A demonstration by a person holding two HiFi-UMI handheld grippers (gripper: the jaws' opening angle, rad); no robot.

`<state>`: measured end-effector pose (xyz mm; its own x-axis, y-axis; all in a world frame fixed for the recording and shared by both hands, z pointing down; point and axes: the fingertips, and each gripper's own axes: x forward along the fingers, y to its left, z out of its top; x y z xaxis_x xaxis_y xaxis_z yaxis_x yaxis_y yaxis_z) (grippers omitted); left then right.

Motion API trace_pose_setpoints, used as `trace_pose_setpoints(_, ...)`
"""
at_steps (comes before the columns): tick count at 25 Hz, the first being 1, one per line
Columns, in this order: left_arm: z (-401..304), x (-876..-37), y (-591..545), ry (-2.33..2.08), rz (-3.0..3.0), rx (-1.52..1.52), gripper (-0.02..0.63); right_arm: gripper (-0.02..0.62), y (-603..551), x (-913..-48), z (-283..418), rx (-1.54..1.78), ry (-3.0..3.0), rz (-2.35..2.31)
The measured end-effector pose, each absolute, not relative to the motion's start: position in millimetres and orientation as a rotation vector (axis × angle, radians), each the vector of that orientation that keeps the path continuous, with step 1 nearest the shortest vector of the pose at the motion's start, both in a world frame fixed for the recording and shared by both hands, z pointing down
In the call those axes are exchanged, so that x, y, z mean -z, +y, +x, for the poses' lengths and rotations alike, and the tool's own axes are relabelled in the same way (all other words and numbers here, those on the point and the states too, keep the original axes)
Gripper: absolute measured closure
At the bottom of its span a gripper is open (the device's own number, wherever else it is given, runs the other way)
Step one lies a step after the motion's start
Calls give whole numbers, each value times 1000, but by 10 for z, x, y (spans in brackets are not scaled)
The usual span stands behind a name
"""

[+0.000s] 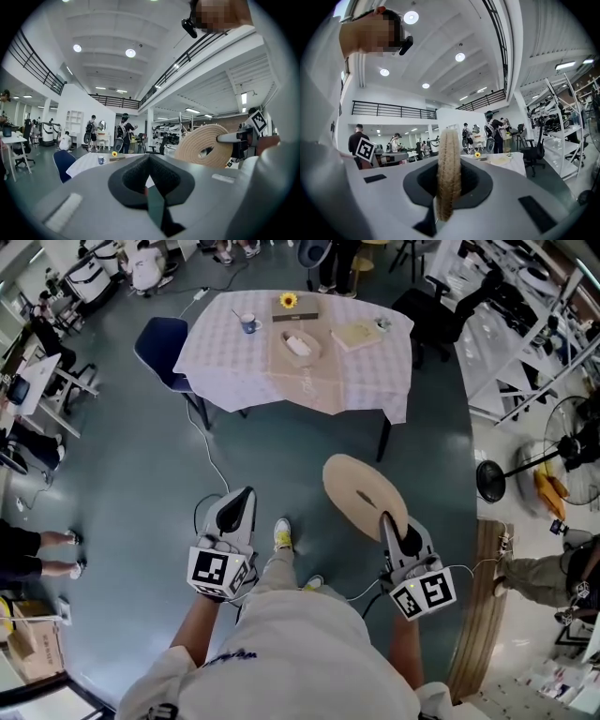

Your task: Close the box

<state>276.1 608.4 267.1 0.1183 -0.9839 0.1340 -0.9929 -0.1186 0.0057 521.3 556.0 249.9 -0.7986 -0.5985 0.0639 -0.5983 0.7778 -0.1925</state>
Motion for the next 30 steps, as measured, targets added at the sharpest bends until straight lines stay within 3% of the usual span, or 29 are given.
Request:
trace_pose_setpoints(9,2475,-2638,5526,-2015,2288,-137,604,563,5056,-2489,4899,337,2960,-1027)
trace_pose_setpoints(30,1215,-2734,4642,-1962,2311,-93,604,563,4245,-2467,3440,304,3046,-1014)
